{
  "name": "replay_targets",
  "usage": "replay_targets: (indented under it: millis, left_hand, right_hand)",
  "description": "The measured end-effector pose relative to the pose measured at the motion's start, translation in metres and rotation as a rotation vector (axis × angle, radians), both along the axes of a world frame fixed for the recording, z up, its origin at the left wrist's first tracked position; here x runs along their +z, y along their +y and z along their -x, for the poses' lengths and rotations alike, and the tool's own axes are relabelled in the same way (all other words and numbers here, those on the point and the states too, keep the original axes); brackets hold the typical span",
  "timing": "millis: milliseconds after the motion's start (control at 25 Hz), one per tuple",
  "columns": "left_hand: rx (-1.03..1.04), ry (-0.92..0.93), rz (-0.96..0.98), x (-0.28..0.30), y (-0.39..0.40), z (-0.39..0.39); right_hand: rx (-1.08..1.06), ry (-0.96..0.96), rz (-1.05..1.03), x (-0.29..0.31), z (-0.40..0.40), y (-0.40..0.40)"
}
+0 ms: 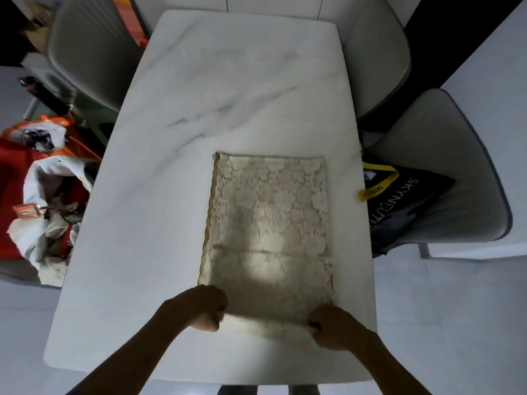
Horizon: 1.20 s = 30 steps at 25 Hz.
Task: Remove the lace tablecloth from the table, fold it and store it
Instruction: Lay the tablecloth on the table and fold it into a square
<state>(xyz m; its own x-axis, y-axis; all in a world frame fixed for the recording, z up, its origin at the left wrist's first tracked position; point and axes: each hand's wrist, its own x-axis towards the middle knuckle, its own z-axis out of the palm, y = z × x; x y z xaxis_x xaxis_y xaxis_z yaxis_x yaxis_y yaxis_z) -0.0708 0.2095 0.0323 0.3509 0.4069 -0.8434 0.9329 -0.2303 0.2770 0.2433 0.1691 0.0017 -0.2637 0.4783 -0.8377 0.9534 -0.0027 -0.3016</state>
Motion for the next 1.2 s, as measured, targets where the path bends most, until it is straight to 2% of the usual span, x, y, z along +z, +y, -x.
replay_targets:
  millis: [80,160,280,360,480,560,600,680,760,880,960,1040,1200]
  left_hand:
    - [0.039,-0.074,0.129,0.018,-0.011,0.006]
    - [0.145,-0.179,0.130,0.031,-0.002,0.018]
    - [0.323,-0.342,-0.013,0.047,0.043,0.043]
    - [0.631,-0.482,-0.073,0.050,0.070,0.060]
    - [1.253,-0.741,-0.186,0.032,0.090,0.072]
    - [1.505,-0.694,-0.211,0.007,0.091,0.068]
    - [1.543,-0.609,-0.200,-0.006,0.089,0.064]
    - [1.557,-0.509,-0.214,-0.028,0.087,0.060]
    - [1.569,-0.482,-0.292,-0.046,0.090,0.060]
    - [1.571,-0.355,-0.317,-0.058,0.095,0.062]
    - [1.552,-0.308,-0.322,-0.064,0.095,0.063]
    - [1.535,-0.306,-0.346,-0.068,0.096,0.063]
    - [1.549,-0.301,-0.405,-0.075,0.096,0.059]
  right_hand:
    - [0.027,0.052,0.156,0.020,-0.006,-0.010]
    - [-0.037,0.119,0.116,0.040,-0.016,0.002]
    - [-0.270,0.284,-0.050,0.069,-0.023,0.063]
    - [-0.401,0.399,-0.198,0.078,-0.016,0.115]
    - [-0.645,0.529,-0.406,0.061,0.006,0.176]
    - [-0.841,0.422,-0.421,0.033,0.018,0.191]
    - [-0.867,0.294,-0.367,0.019,0.024,0.188]
    - [-0.788,0.068,-0.301,-0.012,0.034,0.170]
    - [-0.790,-0.002,-0.373,-0.030,0.038,0.157]
    - [-0.931,0.063,-0.504,-0.036,0.037,0.160]
    - [-0.900,0.155,-0.661,-0.035,0.038,0.164]
    - [-0.891,0.219,-0.725,-0.036,0.041,0.174]
    - [-0.912,0.276,-0.462,-0.038,0.036,0.195]
